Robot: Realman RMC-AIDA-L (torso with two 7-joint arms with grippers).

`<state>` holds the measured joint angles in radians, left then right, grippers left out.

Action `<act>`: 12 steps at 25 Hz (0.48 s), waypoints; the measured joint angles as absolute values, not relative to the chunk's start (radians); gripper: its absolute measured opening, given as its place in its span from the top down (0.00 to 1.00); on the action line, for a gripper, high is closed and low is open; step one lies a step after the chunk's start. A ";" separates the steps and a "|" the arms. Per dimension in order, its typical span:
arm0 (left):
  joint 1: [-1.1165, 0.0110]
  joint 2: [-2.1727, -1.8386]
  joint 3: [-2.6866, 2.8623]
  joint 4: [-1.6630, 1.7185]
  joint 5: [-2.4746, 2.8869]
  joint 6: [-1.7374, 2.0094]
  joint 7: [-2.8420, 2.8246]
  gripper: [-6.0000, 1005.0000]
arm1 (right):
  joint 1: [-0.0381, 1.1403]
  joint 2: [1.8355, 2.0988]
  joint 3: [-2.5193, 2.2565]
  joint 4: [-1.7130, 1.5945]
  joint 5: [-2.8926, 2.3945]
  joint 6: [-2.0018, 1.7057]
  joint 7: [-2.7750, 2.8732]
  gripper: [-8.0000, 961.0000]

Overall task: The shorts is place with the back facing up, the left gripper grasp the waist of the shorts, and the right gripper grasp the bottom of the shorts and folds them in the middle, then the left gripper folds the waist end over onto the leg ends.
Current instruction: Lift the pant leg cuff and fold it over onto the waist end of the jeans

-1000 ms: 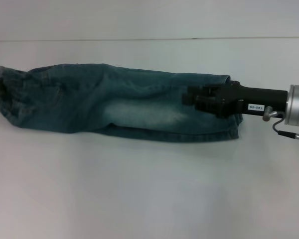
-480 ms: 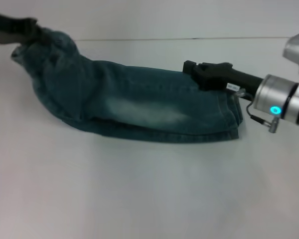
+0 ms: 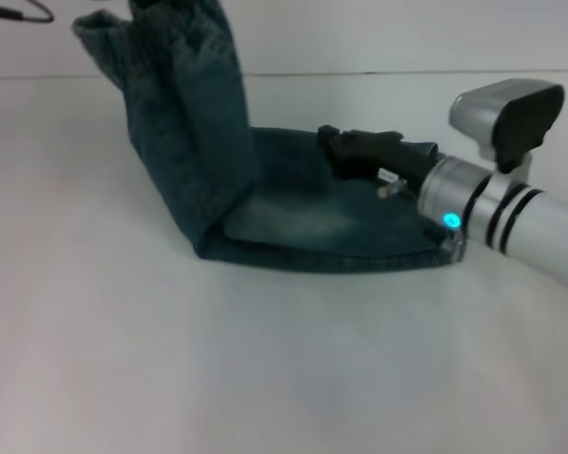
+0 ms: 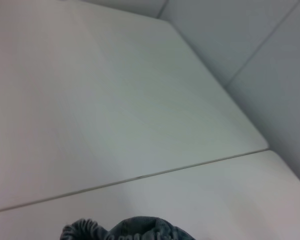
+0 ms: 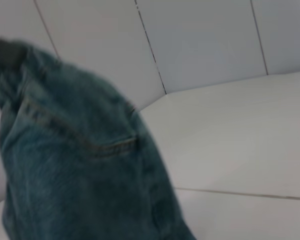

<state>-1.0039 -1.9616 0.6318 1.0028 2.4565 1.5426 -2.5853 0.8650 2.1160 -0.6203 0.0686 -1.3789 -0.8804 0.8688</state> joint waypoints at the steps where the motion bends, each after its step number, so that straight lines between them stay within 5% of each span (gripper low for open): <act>1: -1.016 -1.962 0.636 1.005 2.451 1.549 -2.587 0.96 | 0.874 2.118 -0.600 0.092 -1.369 -0.878 0.828 0.99; 12: -1.086 -1.966 0.643 1.049 2.370 1.605 -2.597 0.95 | 0.996 2.120 -0.404 0.251 -1.427 -0.762 0.582 0.99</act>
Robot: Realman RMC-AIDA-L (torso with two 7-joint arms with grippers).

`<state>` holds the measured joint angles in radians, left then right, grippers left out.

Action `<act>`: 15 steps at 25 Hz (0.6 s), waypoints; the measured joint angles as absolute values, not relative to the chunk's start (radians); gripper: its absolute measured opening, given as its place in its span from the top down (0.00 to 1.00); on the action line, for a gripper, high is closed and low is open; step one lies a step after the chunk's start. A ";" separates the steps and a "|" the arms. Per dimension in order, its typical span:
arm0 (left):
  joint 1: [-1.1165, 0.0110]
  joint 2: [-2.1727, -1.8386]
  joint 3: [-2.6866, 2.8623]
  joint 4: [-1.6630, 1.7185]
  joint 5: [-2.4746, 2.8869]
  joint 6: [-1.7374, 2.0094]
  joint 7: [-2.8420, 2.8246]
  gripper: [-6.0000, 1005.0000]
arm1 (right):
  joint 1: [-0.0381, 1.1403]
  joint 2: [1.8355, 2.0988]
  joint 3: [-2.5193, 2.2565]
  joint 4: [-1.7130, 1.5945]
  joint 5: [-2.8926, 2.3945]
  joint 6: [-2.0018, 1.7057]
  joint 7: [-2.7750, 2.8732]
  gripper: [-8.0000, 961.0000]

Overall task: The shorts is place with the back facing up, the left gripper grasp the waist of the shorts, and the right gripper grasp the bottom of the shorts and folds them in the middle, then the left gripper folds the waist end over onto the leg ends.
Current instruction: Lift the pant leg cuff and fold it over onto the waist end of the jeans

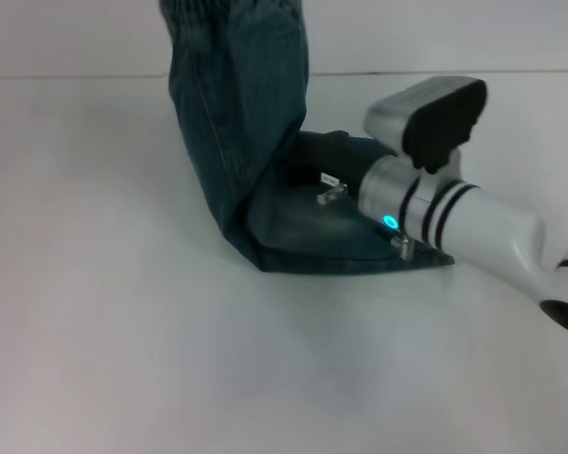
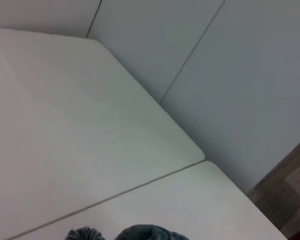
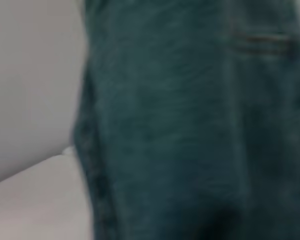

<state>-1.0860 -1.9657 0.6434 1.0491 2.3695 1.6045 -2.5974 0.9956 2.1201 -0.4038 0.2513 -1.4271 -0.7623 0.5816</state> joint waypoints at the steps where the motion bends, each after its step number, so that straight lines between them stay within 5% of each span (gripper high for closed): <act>1: -1.086 -1.966 0.643 1.049 2.370 1.605 -2.597 0.95 | 1.008 2.121 -0.394 0.259 -1.447 -0.758 0.582 0.99; 15: -1.008 -1.972 0.646 1.115 2.355 1.603 -2.603 0.96 | 1.112 2.115 -0.186 0.288 -1.938 -0.712 0.794 0.99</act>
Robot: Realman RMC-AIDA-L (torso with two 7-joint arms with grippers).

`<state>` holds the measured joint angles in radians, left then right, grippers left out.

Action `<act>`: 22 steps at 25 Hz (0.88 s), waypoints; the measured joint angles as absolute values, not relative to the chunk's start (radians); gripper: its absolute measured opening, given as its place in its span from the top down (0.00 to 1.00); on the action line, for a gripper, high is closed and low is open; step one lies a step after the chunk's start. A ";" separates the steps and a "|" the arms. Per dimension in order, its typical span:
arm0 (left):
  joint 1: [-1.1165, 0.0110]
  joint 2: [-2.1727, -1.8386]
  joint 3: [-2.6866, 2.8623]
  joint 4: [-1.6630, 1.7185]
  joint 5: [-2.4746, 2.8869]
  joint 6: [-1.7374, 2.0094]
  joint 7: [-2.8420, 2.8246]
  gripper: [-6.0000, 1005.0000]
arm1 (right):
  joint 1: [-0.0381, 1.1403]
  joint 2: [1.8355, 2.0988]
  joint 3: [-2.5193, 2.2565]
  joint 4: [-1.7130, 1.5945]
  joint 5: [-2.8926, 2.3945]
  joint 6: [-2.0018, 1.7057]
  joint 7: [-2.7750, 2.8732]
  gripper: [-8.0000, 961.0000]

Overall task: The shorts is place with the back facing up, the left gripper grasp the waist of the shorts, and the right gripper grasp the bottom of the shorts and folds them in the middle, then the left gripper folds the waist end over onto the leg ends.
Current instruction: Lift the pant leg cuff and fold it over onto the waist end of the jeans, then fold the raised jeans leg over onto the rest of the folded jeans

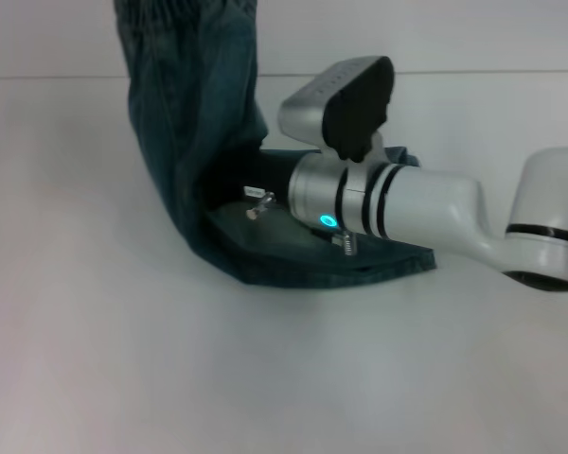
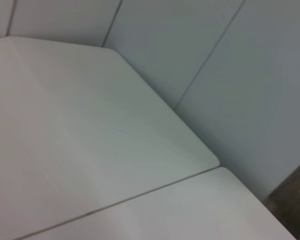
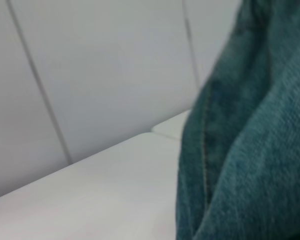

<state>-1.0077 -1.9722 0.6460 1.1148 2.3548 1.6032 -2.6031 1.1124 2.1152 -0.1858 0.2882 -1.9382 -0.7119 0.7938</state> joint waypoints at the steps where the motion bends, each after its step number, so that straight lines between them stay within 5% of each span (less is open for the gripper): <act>1: -0.992 -1.972 0.645 1.115 2.351 1.603 -2.602 0.95 | 1.119 2.115 -0.179 0.287 -1.968 -0.712 0.813 0.99; 10: -0.936 -1.980 0.644 1.111 2.316 1.598 -2.593 0.95 | 1.118 2.111 -0.125 0.281 -2.139 -0.715 0.923 0.99; 22: -0.919 -2.040 0.654 1.038 2.299 1.545 -2.541 0.94 | 0.822 2.094 0.070 0.073 -2.128 -0.947 0.944 0.99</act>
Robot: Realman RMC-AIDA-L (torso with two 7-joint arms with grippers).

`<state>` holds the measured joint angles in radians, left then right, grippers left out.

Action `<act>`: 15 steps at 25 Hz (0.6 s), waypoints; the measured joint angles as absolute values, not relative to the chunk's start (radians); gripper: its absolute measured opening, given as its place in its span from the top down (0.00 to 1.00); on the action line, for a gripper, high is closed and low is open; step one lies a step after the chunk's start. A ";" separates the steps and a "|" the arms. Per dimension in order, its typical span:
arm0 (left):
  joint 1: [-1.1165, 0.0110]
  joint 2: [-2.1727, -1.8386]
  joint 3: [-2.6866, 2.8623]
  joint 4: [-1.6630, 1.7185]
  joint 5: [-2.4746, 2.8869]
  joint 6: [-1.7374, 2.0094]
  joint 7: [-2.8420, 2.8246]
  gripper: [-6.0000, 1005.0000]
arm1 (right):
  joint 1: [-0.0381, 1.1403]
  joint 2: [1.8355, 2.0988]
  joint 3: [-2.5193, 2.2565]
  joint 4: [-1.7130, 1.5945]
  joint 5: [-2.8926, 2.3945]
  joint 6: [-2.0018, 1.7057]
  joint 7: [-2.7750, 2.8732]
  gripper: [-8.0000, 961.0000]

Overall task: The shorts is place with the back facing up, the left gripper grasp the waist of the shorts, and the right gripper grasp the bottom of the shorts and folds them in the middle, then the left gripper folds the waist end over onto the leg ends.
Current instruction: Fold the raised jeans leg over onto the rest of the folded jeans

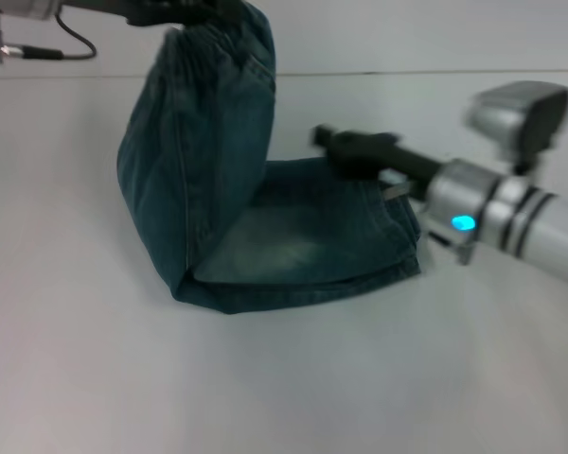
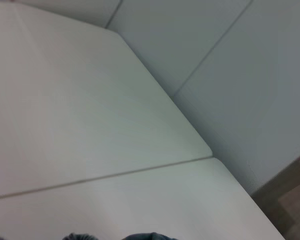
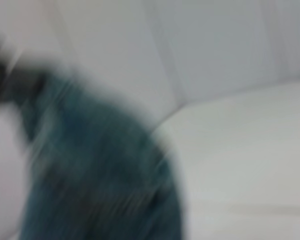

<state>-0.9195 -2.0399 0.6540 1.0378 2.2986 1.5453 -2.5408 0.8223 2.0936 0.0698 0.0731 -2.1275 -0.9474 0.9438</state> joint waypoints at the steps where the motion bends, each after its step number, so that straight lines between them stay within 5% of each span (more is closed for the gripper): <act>1: -0.922 -2.047 0.654 1.029 2.297 1.544 -2.533 0.94 | 0.800 2.092 0.104 0.046 -2.117 -0.983 0.948 0.99; 10: -0.965 -2.144 0.708 0.887 2.270 1.478 -2.421 0.93 | 0.703 2.086 0.225 -0.067 -1.852 -1.104 0.952 0.99; 15: -0.965 -2.164 0.810 0.755 2.191 1.358 -2.376 0.92 | 0.698 2.086 0.226 -0.071 -1.809 -1.106 0.944 0.99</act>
<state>-0.9651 -2.1635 0.8097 0.7546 2.1905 1.3575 -2.3760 0.6980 2.0861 0.2259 -0.0709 -1.8086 -1.1058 0.9443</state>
